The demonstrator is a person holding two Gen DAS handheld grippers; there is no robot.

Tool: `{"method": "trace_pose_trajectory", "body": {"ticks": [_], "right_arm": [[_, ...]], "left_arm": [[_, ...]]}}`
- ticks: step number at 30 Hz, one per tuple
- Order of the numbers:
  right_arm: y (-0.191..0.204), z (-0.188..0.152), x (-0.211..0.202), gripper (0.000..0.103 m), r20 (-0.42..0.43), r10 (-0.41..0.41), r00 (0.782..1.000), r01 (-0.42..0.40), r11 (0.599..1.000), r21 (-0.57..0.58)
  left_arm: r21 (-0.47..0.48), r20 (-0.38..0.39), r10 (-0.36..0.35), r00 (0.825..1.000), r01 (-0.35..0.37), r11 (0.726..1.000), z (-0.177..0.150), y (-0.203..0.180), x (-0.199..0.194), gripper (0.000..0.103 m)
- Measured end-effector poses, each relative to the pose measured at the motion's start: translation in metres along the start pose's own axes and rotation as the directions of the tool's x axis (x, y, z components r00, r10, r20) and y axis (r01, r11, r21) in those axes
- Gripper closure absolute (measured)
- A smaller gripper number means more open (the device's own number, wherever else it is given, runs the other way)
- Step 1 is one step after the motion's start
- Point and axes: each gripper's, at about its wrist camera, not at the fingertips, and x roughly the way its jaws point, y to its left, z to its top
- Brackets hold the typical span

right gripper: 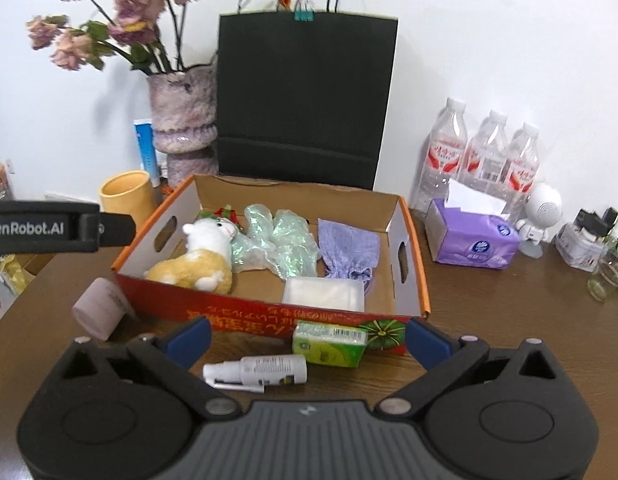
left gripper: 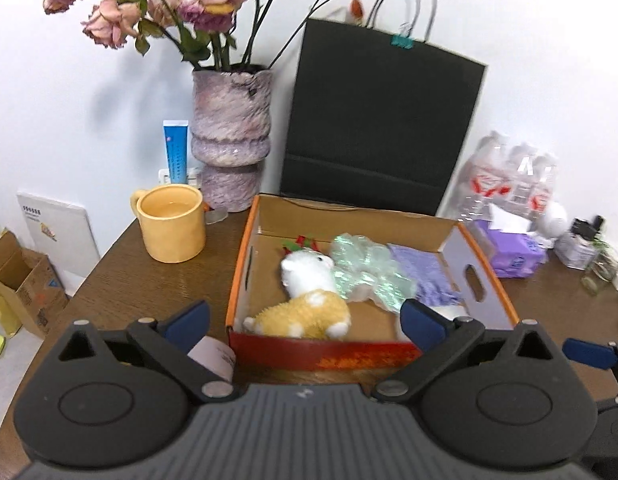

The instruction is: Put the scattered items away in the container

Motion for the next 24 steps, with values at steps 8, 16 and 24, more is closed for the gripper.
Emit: {"method": "trace_pose_trajectory", "body": {"ticks": [8, 16, 24], "right_arm": [[0.003, -0.01, -0.059, 0.0, 0.039, 0.022, 0.999, -0.022, 1.0, -0.001], [0.006, -0.035, -0.104, 0.0, 0.065, 0.047, 0.997, -0.046, 0.999, -0.009], [0.004, -0.062, -0.137, 0.0, 0.081, 0.074, 0.994, -0.073, 0.997, -0.016]], "left_arm": [[0.021, -0.006, -0.053, 0.999, 0.053, 0.998, -0.02, -0.002, -0.051, 0.0], [0.029, 0.038, -0.083, 0.996, 0.082, 0.996, -0.039, -0.004, -0.102, 0.0], [0.05, 0.069, -0.096, 0.993, 0.092, 0.994, -0.066, -0.01, -0.138, 0.0]]}}
